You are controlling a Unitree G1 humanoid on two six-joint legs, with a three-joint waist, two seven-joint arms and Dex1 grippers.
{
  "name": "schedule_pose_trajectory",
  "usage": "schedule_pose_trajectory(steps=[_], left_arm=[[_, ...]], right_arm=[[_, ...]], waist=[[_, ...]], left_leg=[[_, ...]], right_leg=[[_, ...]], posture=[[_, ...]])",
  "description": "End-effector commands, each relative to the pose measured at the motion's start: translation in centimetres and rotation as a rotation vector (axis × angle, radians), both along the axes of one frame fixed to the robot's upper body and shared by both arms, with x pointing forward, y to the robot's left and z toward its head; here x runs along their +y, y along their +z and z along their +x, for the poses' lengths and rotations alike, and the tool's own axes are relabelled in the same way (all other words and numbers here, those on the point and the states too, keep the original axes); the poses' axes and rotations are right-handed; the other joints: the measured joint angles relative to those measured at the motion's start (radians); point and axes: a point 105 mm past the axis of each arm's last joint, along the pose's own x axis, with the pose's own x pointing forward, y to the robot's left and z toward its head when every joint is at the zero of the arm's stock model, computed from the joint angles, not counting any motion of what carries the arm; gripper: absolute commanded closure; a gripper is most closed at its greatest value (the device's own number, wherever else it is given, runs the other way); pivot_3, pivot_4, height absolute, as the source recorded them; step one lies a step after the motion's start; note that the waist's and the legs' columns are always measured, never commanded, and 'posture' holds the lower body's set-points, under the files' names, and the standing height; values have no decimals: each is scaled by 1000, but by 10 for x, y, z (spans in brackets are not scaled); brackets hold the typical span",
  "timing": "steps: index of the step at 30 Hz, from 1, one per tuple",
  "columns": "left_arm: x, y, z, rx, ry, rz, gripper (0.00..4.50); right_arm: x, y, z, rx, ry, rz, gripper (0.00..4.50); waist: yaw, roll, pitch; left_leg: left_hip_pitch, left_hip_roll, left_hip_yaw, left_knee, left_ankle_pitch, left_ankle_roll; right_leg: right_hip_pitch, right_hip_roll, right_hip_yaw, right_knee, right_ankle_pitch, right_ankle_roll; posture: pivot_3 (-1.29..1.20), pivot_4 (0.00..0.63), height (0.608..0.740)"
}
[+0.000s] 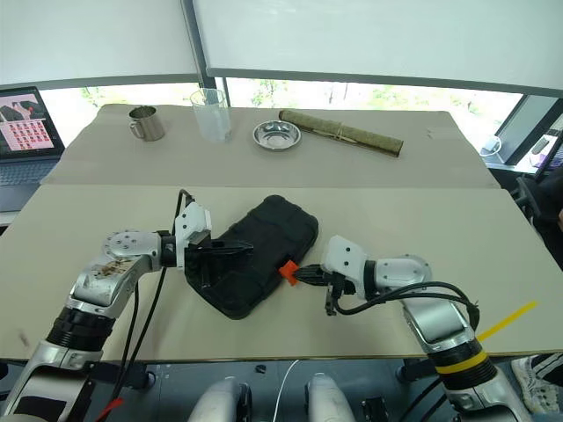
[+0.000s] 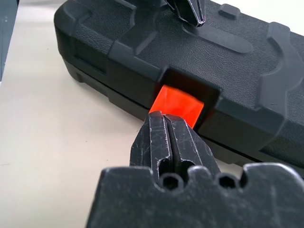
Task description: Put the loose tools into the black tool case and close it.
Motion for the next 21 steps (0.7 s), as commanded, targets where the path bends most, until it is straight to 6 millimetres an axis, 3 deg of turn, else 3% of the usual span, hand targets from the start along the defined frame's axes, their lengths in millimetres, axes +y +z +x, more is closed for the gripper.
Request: schedule_pose_trajectory(steps=[1,7,15,21], left_arm=[[8,-24,-3,92,37,42,4486],[7,-25,-4,97,36,38,4486],[6,-25,-3,102,30,42,4486],[6,-26,-3,110,29,51,4486]], right_arm=[[7,9,5,-66,17,20,4500],[15,10,10,-79,23,52,4500],[16,-9,12,-38,15,-2,4500],[21,-6,15,-46,1,26,4500]], waist=[[-2,0,0],[-8,0,0],[-10,0,0],[-10,0,0]], left_leg=[[0,0,0,0,0,0],[0,0,0,0,0,0],[1,0,0,-1,0,0],[1,0,0,-1,0,0]], right_leg=[[0,0,0,0,0,0],[0,0,0,0,0,0],[0,0,0,1,0,0],[0,0,0,1,0,0]], posture=[[0,150,740],[0,150,740],[0,150,740],[0,150,740]])
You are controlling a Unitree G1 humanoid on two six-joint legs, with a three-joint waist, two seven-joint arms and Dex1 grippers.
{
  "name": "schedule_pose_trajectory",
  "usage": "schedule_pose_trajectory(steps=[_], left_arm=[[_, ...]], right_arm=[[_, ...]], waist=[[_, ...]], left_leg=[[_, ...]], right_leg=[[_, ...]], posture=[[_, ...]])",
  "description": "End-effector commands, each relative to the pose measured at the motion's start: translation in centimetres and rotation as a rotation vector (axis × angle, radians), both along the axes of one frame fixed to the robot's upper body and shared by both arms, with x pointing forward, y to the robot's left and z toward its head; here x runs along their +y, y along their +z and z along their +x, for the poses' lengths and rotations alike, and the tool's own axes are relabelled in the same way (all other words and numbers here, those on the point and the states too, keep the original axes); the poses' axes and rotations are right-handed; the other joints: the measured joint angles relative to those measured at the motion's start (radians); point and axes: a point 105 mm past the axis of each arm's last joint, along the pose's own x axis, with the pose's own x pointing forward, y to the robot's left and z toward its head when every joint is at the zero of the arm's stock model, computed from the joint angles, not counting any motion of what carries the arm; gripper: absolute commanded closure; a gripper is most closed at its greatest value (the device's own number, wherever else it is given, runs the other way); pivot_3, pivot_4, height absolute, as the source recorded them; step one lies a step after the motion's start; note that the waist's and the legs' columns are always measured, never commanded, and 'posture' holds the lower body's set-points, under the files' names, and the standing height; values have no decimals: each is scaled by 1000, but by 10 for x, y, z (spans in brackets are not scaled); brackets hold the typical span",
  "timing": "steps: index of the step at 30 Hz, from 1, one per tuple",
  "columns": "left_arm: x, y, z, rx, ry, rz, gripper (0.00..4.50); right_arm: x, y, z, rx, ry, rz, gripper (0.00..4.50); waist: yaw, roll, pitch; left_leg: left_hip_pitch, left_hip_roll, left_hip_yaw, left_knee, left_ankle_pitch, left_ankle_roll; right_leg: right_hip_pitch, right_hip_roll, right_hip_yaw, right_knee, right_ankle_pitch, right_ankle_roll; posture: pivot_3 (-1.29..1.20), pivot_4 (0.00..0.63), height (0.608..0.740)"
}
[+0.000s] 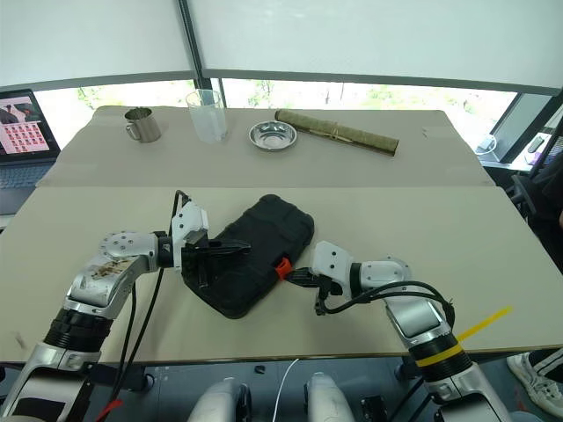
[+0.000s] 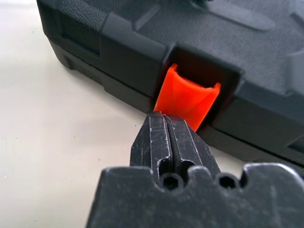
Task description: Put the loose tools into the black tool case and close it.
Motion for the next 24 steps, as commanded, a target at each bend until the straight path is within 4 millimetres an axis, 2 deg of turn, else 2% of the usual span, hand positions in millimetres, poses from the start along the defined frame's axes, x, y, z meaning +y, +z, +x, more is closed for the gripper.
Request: schedule_pose_trajectory(steps=[1,14,20,24], left_arm=[[5,-24,-3,96,20,53,4486],[7,-58,-16,229,2,191,4486],[11,-61,-15,243,17,198,4486],[14,-50,-13,167,29,123,4486]], right_arm=[[8,16,6,-62,1,43,4500],[25,17,21,-103,-21,67,4500],[27,23,20,-113,-8,87,4500],[12,24,12,-101,-10,69,4500]], waist=[[0,0,0],[-2,0,0],[-4,0,0],[-4,0,0]], left_leg=[[0,0,0,0,0,0],[1,0,0,-1,0,0],[2,0,0,-2,0,0],[2,0,0,-3,0,0]], right_leg=[[0,0,0,0,0,0],[0,0,0,0,0,0],[0,0,0,0,0,0],[0,0,1,0,0,0]], posture=[[0,150,740],[0,150,740],[0,150,740],[0,150,740]])
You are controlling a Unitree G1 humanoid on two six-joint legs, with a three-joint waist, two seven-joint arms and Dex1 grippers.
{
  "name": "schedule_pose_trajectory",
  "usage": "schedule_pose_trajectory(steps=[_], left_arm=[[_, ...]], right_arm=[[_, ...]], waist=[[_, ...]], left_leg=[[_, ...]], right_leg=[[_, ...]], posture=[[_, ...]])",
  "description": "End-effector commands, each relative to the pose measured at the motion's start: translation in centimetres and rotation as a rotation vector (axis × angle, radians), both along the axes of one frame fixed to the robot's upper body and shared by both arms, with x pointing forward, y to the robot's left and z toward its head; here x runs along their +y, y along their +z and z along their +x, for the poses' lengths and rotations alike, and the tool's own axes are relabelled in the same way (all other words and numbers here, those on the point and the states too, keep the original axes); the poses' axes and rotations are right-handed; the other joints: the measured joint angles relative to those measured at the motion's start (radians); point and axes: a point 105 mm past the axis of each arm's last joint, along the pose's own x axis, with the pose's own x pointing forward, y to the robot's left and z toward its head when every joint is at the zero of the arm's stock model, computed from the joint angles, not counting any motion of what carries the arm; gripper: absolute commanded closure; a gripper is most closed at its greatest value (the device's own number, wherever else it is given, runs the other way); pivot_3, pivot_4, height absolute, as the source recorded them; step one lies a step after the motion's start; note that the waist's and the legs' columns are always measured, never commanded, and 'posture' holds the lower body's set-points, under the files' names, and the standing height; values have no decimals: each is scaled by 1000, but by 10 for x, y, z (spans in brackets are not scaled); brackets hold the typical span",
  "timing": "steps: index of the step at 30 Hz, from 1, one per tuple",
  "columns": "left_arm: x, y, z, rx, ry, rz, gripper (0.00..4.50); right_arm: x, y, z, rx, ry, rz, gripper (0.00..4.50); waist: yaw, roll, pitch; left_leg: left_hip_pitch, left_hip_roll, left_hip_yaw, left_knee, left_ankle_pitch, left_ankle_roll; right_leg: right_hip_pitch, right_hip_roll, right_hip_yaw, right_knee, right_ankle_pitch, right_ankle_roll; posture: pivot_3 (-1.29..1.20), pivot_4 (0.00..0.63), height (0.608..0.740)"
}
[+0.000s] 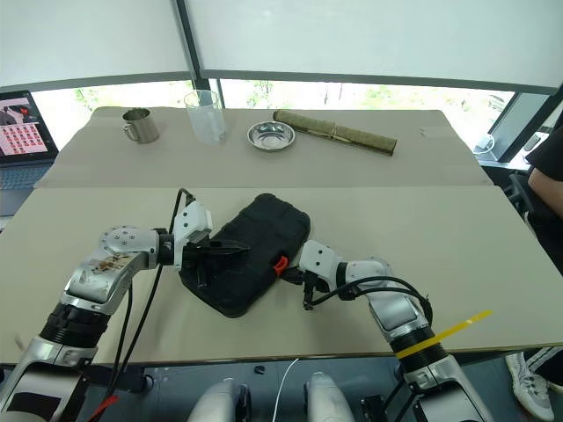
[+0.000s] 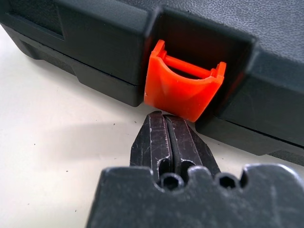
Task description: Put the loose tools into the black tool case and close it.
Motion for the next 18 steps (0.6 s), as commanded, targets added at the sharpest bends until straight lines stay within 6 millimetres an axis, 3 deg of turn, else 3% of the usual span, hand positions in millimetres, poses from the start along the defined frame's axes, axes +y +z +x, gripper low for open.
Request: schedule_pose_trajectory(steps=[1,2,5,8,13,15,16,18], left_arm=[[13,-36,-12,100,28,15,4486],[14,-31,-13,70,21,-6,4486],[31,3,-19,-33,59,-170,3884],[67,12,-25,-120,175,-154,2789],[129,-8,-52,-174,337,9,917],[145,-17,-63,-181,381,58,160],[152,-22,-68,-181,403,70,61],[161,-29,-77,-181,450,74,61]], right_arm=[[-5,38,-5,-114,34,77,4500],[-9,39,-7,-112,32,77,4500],[-41,45,-15,-56,-23,109,3809],[-73,44,-22,-53,-66,62,2759],[-109,42,-29,-136,-75,49,983],[-118,36,-34,-122,-52,53,315],[-122,34,-35,-102,-57,54,35],[-129,31,-31,-113,-83,51,35]], waist=[[0,0,0],[-1,0,0],[0,0,0],[2,0,0],[2,1,0],[3,1,1],[4,1,1],[6,1,2]], left_leg=[[0,0,0,-1,0,0],[0,0,0,-1,0,0],[0,0,1,-4,0,0],[0,0,0,-8,0,0],[0,1,1,-11,0,0],[1,1,2,-11,0,0],[1,1,2,-11,0,0],[-1,1,3,-11,0,0]], right_leg=[[0,0,0,0,0,0],[0,0,0,0,0,0],[-1,0,1,-1,0,-1],[-1,-1,1,-3,0,-3],[-2,-2,-1,-9,0,-4],[0,-3,-1,-10,-1,-4],[0,-3,0,-10,-1,-4],[-1,-5,-1,-11,-1,-4]], posture=[[0,150,740],[0,150,740],[0,150,740],[0,150,740],[0,150,740],[0,150,740],[0,150,740],[0,150,740]])
